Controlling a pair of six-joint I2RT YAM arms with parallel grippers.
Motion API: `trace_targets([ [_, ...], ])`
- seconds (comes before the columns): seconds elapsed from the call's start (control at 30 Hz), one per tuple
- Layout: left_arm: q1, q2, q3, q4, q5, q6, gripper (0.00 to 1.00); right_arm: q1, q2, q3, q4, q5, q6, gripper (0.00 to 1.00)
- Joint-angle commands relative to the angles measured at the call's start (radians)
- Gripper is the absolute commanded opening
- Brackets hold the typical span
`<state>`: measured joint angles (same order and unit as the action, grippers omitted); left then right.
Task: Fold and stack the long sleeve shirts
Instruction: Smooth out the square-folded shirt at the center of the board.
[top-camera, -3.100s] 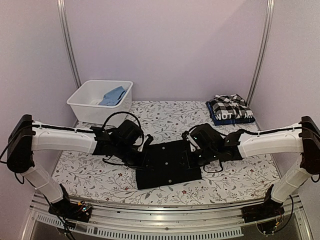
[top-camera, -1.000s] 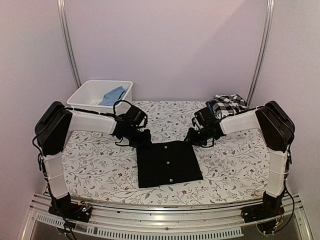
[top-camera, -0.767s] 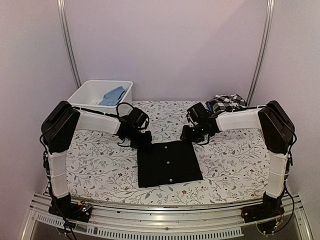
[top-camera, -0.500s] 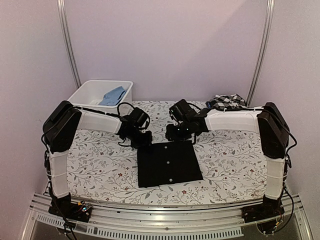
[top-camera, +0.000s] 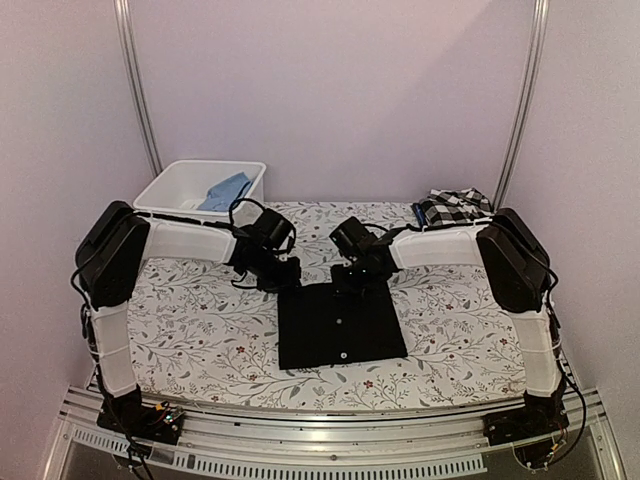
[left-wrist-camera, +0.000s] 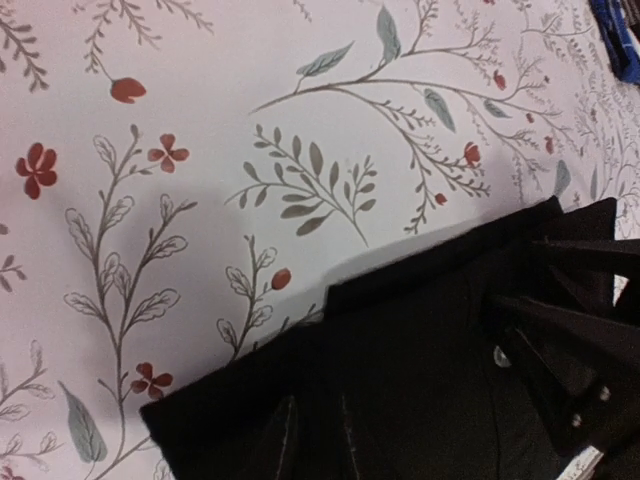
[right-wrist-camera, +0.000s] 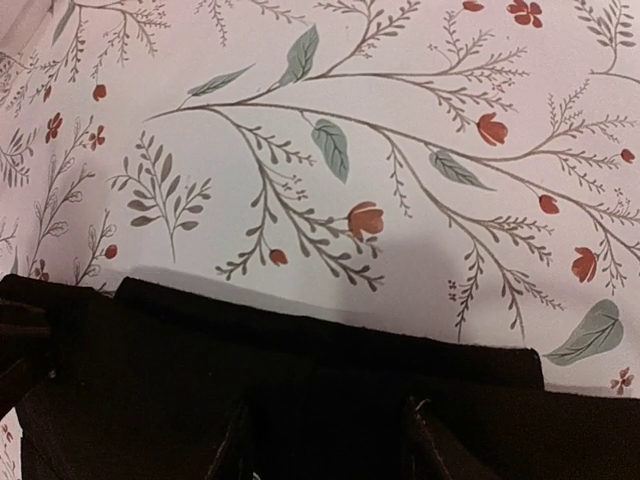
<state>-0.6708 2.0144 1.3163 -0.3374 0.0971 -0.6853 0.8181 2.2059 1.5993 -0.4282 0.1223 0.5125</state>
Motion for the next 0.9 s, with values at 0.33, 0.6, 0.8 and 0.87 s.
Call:
trace_targets([
  [0.33, 0.013, -0.407, -0.412, 0.098, 0.103, -0.114, 0.26, -0.029, -0.052, -0.007, -0.081, -0.039, 0.014, 0.60],
  [0.6, 0.007, -0.404, -0.471, 0.134, 0.156, -0.112, 0.37, -0.041, -0.202, -0.060, -0.076, 0.001, -0.003, 0.69],
  [0.8, -0.005, -0.350, -0.436, 0.125, 0.153, -0.111, 0.38, -0.049, -0.339, -0.220, -0.021, 0.007, -0.004, 0.79],
  [0.87, -0.016, -0.323, -0.415, 0.104, 0.130, -0.111, 0.38, -0.051, -0.388, -0.274, -0.004, 0.008, 0.000, 0.80],
])
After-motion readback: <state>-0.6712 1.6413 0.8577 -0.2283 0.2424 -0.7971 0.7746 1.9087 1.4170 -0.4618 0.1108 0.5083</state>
